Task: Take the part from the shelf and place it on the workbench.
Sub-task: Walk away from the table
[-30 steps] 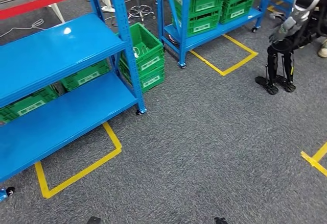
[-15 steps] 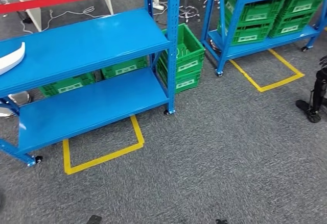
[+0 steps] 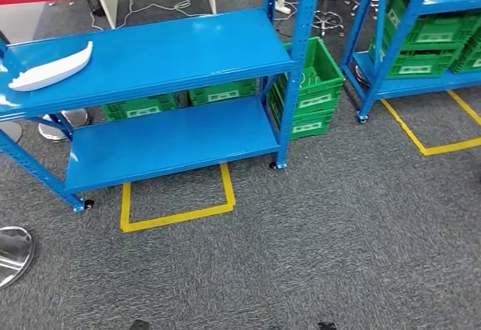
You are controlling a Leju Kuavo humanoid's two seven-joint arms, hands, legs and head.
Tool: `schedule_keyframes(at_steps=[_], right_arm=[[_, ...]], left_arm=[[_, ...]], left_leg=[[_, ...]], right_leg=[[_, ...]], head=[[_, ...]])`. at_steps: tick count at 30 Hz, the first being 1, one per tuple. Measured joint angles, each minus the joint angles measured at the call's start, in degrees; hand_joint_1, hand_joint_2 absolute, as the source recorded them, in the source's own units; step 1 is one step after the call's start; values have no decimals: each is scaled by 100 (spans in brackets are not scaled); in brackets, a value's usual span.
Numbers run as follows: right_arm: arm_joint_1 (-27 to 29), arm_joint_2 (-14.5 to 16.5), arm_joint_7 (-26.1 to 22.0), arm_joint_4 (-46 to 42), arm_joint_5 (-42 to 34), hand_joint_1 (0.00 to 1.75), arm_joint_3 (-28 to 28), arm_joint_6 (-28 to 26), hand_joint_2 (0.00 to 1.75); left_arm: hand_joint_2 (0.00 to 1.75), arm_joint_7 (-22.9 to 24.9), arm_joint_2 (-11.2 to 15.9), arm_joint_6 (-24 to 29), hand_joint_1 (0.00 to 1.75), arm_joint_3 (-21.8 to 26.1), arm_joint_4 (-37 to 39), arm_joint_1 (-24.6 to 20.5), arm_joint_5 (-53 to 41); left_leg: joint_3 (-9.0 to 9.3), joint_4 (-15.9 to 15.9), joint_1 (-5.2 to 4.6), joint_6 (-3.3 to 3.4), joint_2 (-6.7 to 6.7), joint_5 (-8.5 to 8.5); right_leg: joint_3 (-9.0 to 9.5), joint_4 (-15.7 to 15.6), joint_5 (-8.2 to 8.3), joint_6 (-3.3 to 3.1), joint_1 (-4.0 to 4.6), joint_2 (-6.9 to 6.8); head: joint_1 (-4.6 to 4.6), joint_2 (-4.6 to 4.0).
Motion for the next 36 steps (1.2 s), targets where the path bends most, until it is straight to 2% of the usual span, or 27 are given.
schedule_keyframes(at_steps=[2, 3, 4, 6, 8, 9, 10, 11, 12, 14, 15, 16, 19, 21, 23, 24, 27, 28, 36], right_arm=[[-11, 1, 2, -1, 3, 0, -3, 3, 0], [-20, 1, 4, -2, 6, 0, -3, 7, 0], [-22, 1, 7, -3, 10, 0, -4, 12, 0], [-11, 0, 15, -4, 20, 0, -4, 20, 0], [15, 1, 21, -4, 26, 0, -4, 24, 0], [26, 1, 20, -4, 27, 0, -5, 26, 0], [31, 1, 14, -4, 28, 0, -7, 28, 0], [29, 0, 7, -4, 30, 0, -10, 28, 0], [21, 0, -3, -4, 30, 0, -16, 26, 0], [1, 3, -25, -4, 30, 0, -31, 20, 0], [-4, 4, -39, -4, 29, 0, -38, 16, 0], [-6, 5, -54, -4, 27, 0, -44, 10, 0], [2, 8, -83, -4, 13, 0, -73, -11, 0], [4, 18, -95, -4, 8, 0, -93, -13, 0], [1, 28, -102, -4, 8, 0, -109, -13, 0], [0, 31, -103, -4, 8, 0, -117, -14, 0], [-1, 33, -103, -4, 7, 0, -137, -15, 0], [-1, 33, -103, -4, 5, 0, -138, -15, 0], [-1, 33, -120, -4, -1, 0, -144, -29, 0]], left_arm=[[0, -1, -2, 7, 0, 0, 0, 1, 0], [0, -1, -2, 10, 0, 1, 0, 16, 0], [0, 0, -3, 11, 0, 1, 0, 25, -2], [0, 9, -14, 13, 0, 2, 0, 17, -14], [0, 25, -18, 14, 0, 1, 0, 2, -32], [0, 32, -14, 19, 0, 0, 0, 7, -39], [0, 36, -8, 23, 0, 0, 0, 16, -45], [0, 37, -2, 28, 0, 0, 0, 25, -51], [0, 35, 4, 33, 0, 0, 0, 31, -56], [0, 28, 19, 41, 0, 0, -1, 27, -64], [0, 24, 26, 46, 0, 0, -2, 25, -67], [0, 22, 36, 50, 0, 0, -2, 25, -68], [0, 20, 62, 54, 0, 0, -2, 29, -74], [0, 20, 70, 55, 0, -1, -2, 23, -81], [0, 20, 71, 57, 0, -2, -2, 18, -86], [0, 20, 71, 58, 0, -2, -2, 17, -87], [0, 20, 70, 60, 0, -3, -2, 19, -87], [0, 20, 70, 61, 0, -3, -2, 19, -87], [0, 14, 85, 68, 0, -2, -2, 20, -76]], left_leg=[[7, -56, 1, 59, -99, -9], [7, -67, 11, 82, -160, -4], [10, -76, 23, 105, -221, 5], [8, -85, 41, 154, -347, 19], [4, -83, 42, 184, -477, 23], [7, -82, 43, 187, -533, 22], [13, -80, 47, 185, -580, 22], [23, -78, 55, 176, -621, 19], [31, -73, 61, 154, -654, 12], [27, -43, 54, 82, -695, -5], [17, -33, 45, 49, -703, -10], [7, -29, 36, 55, -706, -3], [1, -55, 34, 205, -705, 39], [6, -80, 36, 242, -705, 58], [13, -110, 41, 212, -704, 72], [16, -125, 46, 172, -704, 80], [17, -158, 69, -23, -704, 92], [16, -162, 74, -63, -704, 92], [9, -162, 58, -73, -704, 96]], right_leg=[[30, -8, -23, 59, 11, -104], [40, 19, -58, 92, 1, -55], [2, 124, -138, 125, -12, 64], [-257, 686, -452, 176, -30, 381], [-610, 1395, -733, 192, -32, 510], [-708, 1554, -736, 196, -33, 527], [-714, 1509, -630, 198, -40, 533], [-620, 1257, -437, 201, -50, 535], [-463, 880, -221, 209, -69, 550], [-189, 245, 28, 187, -93, 619], [-130, 101, 60, 161, -103, 654], [-123, 70, 55, 132, -103, 676], [-143, 68, 87, 82, -93, 686], [-151, 69, 91, 47, -76, 690], [-155, 71, 89, 16, -64, 689], [-159, 72, 89, 2, -59, 687], [-172, 76, 93, -19, -43, 682], [-173, 77, 94, -21, -39, 682], [-164, 57, 114, -7, -61, 681]], head=[[14, 0], [24, 0], [36, 0], [71, 0], [98, 0], [105, 0], [110, 0], [111, 0], [114, 0], [128, 0], [133, 0], [134, 0], [120, 0], [118, 0], [119, 0], [120, 0], [121, 0], [122, 0], [125, 0]])
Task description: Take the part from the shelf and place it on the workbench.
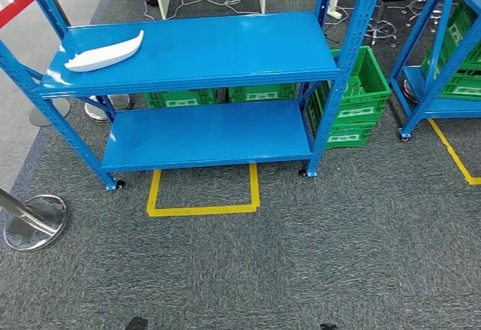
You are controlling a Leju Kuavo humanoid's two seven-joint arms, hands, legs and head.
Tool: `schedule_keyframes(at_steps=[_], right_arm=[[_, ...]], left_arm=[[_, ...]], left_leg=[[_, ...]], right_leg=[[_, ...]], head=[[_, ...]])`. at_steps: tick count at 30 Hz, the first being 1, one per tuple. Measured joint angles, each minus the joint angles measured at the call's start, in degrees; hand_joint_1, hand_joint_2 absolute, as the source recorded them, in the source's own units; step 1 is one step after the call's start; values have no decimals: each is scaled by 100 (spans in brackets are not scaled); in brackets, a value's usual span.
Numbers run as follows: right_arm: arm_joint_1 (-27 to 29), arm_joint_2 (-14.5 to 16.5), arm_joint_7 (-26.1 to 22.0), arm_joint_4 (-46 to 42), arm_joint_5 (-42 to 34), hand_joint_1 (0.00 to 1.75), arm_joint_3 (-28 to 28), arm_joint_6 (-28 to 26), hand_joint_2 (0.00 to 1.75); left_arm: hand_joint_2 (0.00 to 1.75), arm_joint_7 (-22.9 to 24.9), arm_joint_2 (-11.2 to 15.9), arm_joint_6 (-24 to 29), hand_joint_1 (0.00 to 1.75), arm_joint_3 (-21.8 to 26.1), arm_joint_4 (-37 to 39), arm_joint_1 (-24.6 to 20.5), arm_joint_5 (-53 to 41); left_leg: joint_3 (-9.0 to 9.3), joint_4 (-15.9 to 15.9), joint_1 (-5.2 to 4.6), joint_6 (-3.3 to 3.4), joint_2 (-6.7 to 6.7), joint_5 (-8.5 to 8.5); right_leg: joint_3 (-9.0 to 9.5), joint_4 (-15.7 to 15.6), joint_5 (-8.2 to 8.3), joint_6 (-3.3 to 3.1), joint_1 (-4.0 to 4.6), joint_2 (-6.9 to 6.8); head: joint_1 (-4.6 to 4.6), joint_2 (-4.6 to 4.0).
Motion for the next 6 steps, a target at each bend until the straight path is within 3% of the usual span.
schedule_keyframes(at_steps=[6], right_arm=[[1, 2, -3, 0, 4, 0, 0, -5, 0]], left_arm=[[0, 1, 5, 0, 0, 0, 0, 0, 11]], left_leg=[[-4, 2, -16, 14, 0, 3]], right_leg=[[1, -13, 11, 17, -17, 0]], head=[[0, 0]])
